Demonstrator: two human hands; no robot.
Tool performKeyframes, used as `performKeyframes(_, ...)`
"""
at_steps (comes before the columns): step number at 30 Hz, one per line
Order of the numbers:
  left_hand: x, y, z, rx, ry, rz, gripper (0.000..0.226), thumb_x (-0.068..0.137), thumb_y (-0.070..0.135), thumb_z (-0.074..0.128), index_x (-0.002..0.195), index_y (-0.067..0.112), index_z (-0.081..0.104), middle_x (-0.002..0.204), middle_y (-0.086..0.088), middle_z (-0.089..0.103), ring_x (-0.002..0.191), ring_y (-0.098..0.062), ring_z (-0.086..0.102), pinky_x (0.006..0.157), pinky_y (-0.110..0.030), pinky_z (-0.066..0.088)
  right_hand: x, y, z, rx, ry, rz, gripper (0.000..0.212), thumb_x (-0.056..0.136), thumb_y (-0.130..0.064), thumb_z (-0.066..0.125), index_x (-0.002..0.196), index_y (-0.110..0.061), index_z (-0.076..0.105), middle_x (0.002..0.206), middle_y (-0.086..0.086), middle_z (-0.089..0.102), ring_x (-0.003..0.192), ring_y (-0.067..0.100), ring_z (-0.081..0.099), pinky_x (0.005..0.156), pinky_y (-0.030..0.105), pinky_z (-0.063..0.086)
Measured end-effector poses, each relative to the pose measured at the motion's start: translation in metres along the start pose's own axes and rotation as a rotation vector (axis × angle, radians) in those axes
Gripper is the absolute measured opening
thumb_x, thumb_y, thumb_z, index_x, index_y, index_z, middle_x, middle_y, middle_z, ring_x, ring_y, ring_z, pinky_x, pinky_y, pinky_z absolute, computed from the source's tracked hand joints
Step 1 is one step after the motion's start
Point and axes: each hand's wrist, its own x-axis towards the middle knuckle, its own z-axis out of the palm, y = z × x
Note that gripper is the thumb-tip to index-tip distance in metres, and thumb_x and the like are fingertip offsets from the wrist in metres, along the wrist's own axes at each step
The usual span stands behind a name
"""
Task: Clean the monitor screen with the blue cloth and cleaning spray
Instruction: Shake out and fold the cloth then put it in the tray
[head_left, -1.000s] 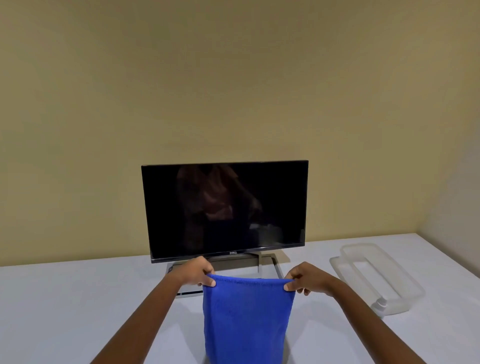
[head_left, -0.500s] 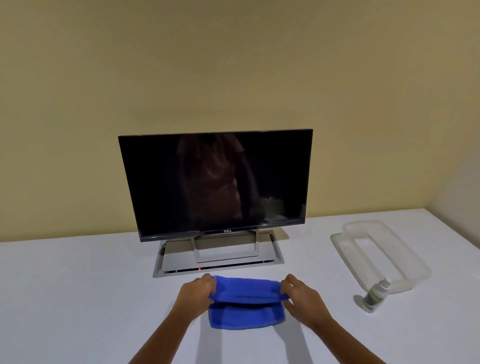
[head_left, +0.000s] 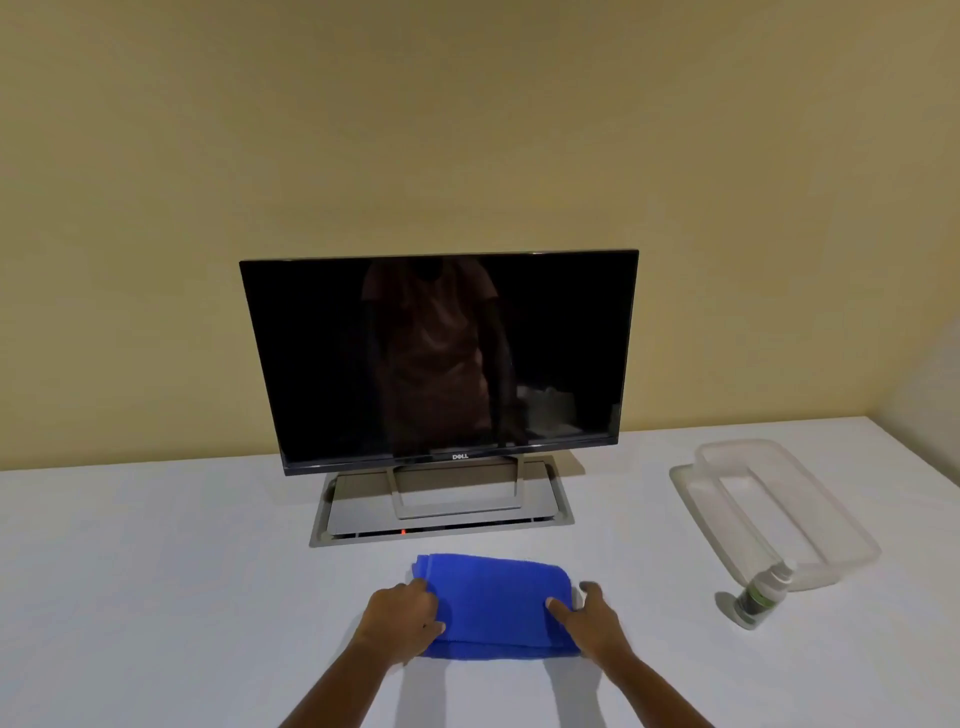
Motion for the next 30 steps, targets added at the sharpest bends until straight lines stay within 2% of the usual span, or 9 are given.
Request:
performKeyframes(4, 0.004, 0.012, -0.012, -0.136, 0.121, 0.017, 0.032, 0.095, 0.032, 0.036, 0.115, 0.014, 0.053, 0.125, -0.004, 0.051, 0.107, -0.019, 0.055, 0.079, -0.024, 0.039, 0.004, -0.017, 0.007, 0.110, -0.117, 0.227, 0.045, 0.088, -0.030, 0.059, 0.121, -0.003, 0.046, 0.113, 0.006, 0.055, 0.098, 0.018, 0.051, 0.081, 0.025, 0.044)
performKeyframes(8, 0.008, 0.025, -0.026, -0.273, 0.165, 0.083, 0.040, 0.090, 0.040, 0.045, 0.126, 0.022, 0.043, 0.130, 0.001, 0.048, 0.115, -0.015, 0.049, 0.092, -0.024, 0.041, 0.012, -0.035, 0.003, 0.321, -0.243, 0.341, 0.050, 0.075, -0.022, 0.073, 0.114, -0.001, 0.050, 0.116, 0.011, 0.058, 0.104, 0.024, 0.056, 0.090, 0.033, 0.050)
performKeyframes(14, 0.017, 0.057, -0.062, -0.408, 0.235, 0.151, 0.082, 0.078, 0.054, 0.058, 0.143, 0.020, 0.020, 0.139, 0.002, 0.038, 0.121, -0.016, 0.044, 0.102, -0.029, 0.037, 0.014, -0.088, -0.039, 0.748, -0.222, 0.115, 0.016, 0.081, -0.011, 0.066, 0.089, -0.001, 0.056, 0.088, 0.016, 0.063, 0.075, 0.024, 0.059, 0.057, 0.027, 0.048)
performKeyframes(18, 0.030, 0.069, -0.092, -0.607, 0.462, 0.128, 0.075, 0.078, 0.041, 0.063, 0.140, 0.021, 0.025, 0.127, 0.004, 0.047, 0.108, -0.014, 0.053, 0.086, -0.019, 0.042, 0.003, -0.121, -0.073, 0.823, -0.085, -0.183, 0.024, 0.087, -0.020, 0.060, 0.069, -0.004, 0.056, 0.071, 0.016, 0.061, 0.064, 0.019, 0.058, 0.058, 0.024, 0.049)
performKeyframes(21, 0.039, 0.074, -0.123, -0.917, 0.663, 0.038, 0.032, 0.084, 0.017, 0.057, 0.112, 0.028, 0.047, 0.098, 0.006, 0.060, 0.085, -0.014, 0.059, 0.068, -0.016, 0.044, -0.002, -0.129, -0.091, 0.672, 0.111, -0.465, 0.033, 0.093, -0.028, 0.051, 0.081, 0.000, 0.063, 0.084, 0.022, 0.064, 0.073, 0.021, 0.059, 0.067, 0.021, 0.046)
performKeyframes(23, 0.047, 0.077, -0.144, -1.080, 0.717, 0.013, 0.024, 0.084, 0.010, 0.057, 0.095, 0.030, 0.050, 0.076, 0.006, 0.059, 0.066, -0.013, 0.057, 0.058, -0.014, 0.044, 0.002, -0.125, -0.102, 0.535, 0.337, -0.659, 0.024, 0.091, -0.036, 0.051, 0.091, -0.017, 0.066, 0.098, 0.002, 0.064, 0.092, 0.014, 0.059, 0.079, 0.015, 0.046)
performKeyframes(25, 0.053, 0.081, -0.163, -1.194, 0.744, 0.033, 0.017, 0.085, 0.011, 0.059, 0.091, 0.026, 0.055, 0.066, 0.002, 0.058, 0.057, -0.015, 0.052, 0.052, -0.016, 0.043, 0.014, -0.118, -0.112, 0.268, 0.447, -0.806, 0.047, 0.082, -0.057, 0.049, 0.122, -0.033, 0.052, 0.131, -0.012, 0.042, 0.123, 0.001, 0.040, 0.097, 0.010, 0.035)
performKeyframes(28, 0.060, 0.093, -0.189, -1.422, 0.731, 0.114, 0.017, 0.084, 0.011, 0.061, 0.086, 0.028, 0.059, 0.074, 0.005, 0.064, 0.067, -0.009, 0.062, 0.064, -0.021, 0.051, 0.035, -0.110, -0.115, 0.110, 0.323, -0.843, 0.085, 0.068, -0.077, 0.049, 0.138, -0.050, 0.009, 0.148, -0.014, 0.003, 0.136, -0.002, 0.014, 0.105, 0.013, 0.026)
performKeyframes(30, 0.064, 0.099, -0.204, -1.494, 0.580, 0.220, 0.016, 0.086, 0.017, 0.061, 0.098, 0.027, 0.058, 0.092, 0.006, 0.068, 0.084, -0.004, 0.066, 0.077, -0.019, 0.053, 0.040, -0.114, -0.120, 0.190, 0.325, -0.847, 0.082, 0.071, -0.060, 0.056, 0.135, -0.056, 0.005, 0.145, -0.008, 0.012, 0.124, -0.015, 0.026, 0.092, 0.000, 0.034)
